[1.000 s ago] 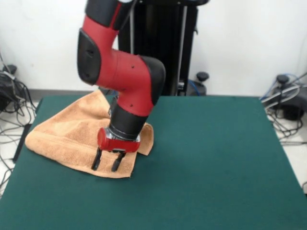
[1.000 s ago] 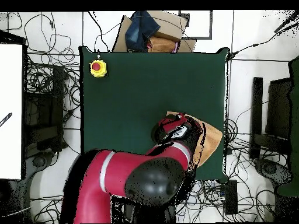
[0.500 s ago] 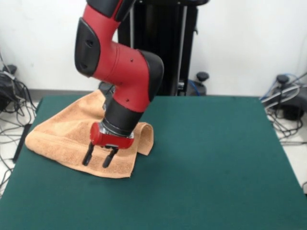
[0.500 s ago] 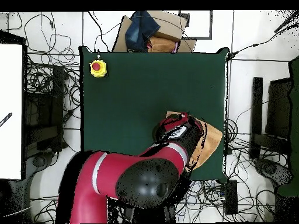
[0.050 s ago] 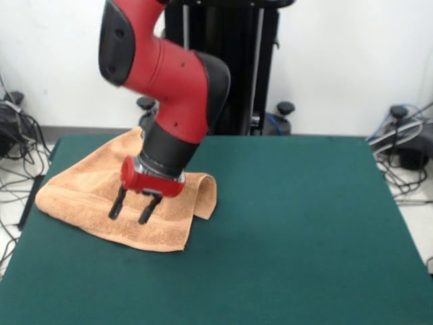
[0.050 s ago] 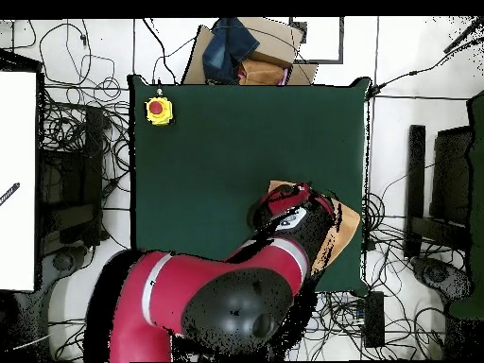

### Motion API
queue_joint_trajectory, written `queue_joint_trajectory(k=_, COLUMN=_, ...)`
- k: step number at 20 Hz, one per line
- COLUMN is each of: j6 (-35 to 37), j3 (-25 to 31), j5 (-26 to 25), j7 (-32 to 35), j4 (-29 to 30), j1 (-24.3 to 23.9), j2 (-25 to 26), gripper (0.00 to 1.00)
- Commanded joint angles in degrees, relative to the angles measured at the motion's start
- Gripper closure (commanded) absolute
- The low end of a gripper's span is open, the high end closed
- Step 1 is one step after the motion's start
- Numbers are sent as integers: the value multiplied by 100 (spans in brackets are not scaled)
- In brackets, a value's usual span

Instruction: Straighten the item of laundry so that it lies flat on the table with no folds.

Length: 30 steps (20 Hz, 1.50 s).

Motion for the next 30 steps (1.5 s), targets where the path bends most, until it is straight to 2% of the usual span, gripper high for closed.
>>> queue_joint_trajectory(k=1, j6=986, j3=-79, j5=348, j7=999, j4=861, j1=495, j2=-683, gripper=0)
queue_joint_trajectory(k=6, j6=1150, j3=-62, j5=416, j7=1137, j4=1158, j1=711, j2=-948, gripper=0)
queue_joint_trajectory(k=11, j6=1019, j3=-346, j5=633, j7=1481, j4=1076, j1=974, j2=-569, gripper=0)
queue_joint_trajectory(k=16, j6=839, j3=-98, j5=879, j7=1445, j4=1174, j1=990, j2=-538, gripper=0)
queue_joint_trajectory(k=21, j6=927, j3=-246, j5=1241, j7=1651, j4=1183, j1=1309, j2=-376, gripper=0)
queue_joint_trajectory(k=30, j6=584, j3=-377, j5=1752, j7=1726, j4=1232, j1=1605, j2=-145, gripper=0)
